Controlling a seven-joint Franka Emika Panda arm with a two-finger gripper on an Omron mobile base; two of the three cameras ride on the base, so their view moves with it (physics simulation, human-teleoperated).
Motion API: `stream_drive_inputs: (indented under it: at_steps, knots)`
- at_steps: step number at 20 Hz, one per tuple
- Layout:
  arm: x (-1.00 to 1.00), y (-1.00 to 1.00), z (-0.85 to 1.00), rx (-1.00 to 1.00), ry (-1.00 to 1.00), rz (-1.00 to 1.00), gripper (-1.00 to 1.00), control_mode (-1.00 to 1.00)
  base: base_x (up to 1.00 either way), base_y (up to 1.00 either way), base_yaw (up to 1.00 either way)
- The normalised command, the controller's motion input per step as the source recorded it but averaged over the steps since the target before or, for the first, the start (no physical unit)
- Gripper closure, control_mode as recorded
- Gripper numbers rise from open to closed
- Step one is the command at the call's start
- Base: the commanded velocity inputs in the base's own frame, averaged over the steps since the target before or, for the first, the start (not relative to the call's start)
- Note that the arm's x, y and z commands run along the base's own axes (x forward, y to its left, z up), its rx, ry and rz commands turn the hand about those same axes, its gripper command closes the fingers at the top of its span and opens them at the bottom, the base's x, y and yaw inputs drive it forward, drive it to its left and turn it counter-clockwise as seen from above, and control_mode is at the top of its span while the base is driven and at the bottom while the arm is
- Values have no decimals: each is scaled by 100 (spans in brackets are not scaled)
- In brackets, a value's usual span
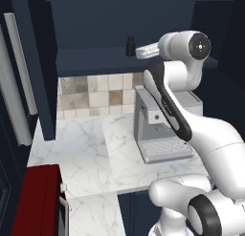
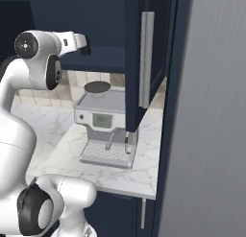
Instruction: Retrieve the shaker from the cabinet and place it next the steak on a plate on the dining table.
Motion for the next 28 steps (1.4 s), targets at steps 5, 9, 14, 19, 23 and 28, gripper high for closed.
stream_drive_inputs:
  at_steps: [5, 9, 14, 19, 23, 28]
  knots:
    - [25, 17, 0, 3, 0, 2, -100, -100, 0, 0, 0]
    - [28, 27, 0, 20, 10, 2, -100, -100, 0, 0, 0]
    - [24, 0, 0, 23, 5, 0, -100, -100, 0, 0, 0]
    - [24, -2, 0, 3, 2, 0, -100, -100, 0, 0, 0]
    - [33, -5, 0, 0, 8, 0, -100, -100, 0, 0, 0]
    - [46, -1, 0, -1, 17, 0, -100, -100, 0, 0, 0]
